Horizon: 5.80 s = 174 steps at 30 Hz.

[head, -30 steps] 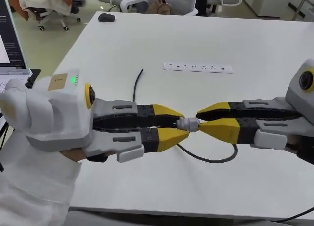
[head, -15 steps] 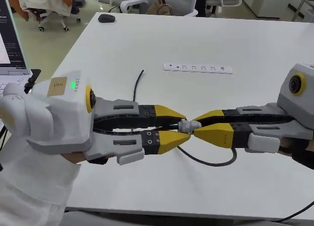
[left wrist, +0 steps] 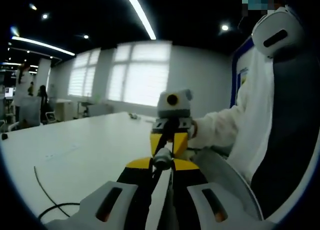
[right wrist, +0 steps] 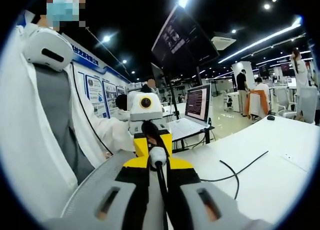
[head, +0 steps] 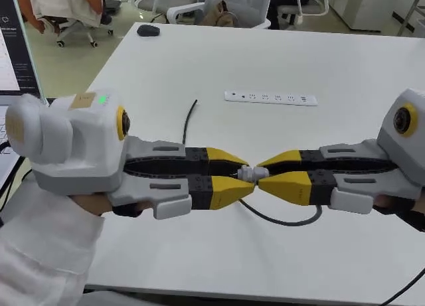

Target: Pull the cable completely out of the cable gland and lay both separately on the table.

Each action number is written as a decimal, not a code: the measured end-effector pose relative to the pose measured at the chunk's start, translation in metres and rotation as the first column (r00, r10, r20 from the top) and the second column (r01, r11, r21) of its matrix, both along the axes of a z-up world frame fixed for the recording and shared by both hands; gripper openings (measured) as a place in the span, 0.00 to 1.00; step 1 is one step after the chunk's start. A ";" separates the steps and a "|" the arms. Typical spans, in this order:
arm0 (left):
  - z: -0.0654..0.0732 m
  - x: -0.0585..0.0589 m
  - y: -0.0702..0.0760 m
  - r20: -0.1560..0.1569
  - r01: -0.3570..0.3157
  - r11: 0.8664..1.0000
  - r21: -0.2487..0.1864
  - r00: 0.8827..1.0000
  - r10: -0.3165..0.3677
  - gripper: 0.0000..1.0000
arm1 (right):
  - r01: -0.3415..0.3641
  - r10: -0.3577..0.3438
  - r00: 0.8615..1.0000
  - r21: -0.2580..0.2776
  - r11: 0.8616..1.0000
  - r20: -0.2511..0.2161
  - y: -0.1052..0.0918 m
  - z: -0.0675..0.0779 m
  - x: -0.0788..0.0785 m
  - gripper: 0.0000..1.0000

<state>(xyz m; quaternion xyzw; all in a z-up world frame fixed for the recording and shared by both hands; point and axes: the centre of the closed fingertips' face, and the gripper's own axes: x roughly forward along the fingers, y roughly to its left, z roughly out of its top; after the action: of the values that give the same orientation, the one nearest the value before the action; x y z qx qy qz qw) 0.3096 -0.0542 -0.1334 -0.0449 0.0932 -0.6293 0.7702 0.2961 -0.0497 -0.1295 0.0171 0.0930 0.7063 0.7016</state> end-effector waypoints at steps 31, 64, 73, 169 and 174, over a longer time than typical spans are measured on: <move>-0.007 -0.001 -0.002 -0.395 0.040 0.991 -0.129 0.915 -0.088 0.14 | -0.001 0.001 0.961 -0.002 1.000 0.278 0.000 -0.004 -0.002 0.08; 0.010 -0.002 0.002 0.246 0.019 0.998 0.056 0.969 -0.032 0.16 | 0.013 0.026 0.946 0.120 0.993 -0.323 0.003 0.003 0.006 0.12; 0.008 0.003 0.003 0.029 0.016 1.000 0.006 0.999 -0.016 0.16 | 0.019 0.005 0.979 0.115 0.993 -0.203 0.002 0.004 0.007 0.11; -0.029 0.001 0.011 -0.074 -0.133 0.990 -0.043 0.989 0.129 0.18 | 0.083 -0.028 0.980 -0.279 0.957 0.195 -0.044 -0.093 0.011 0.02; -0.037 0.000 0.008 -0.106 -0.141 0.988 -0.058 0.985 0.135 0.18 | 0.102 -0.049 0.981 -0.286 0.953 0.186 -0.052 -0.099 0.014 0.03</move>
<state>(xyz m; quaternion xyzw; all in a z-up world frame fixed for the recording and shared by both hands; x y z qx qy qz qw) 0.3101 -0.0457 -0.1699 -0.1085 0.1083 -0.5740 0.8044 0.3100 -0.1019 -0.2281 -0.1465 0.1339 0.6558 0.7284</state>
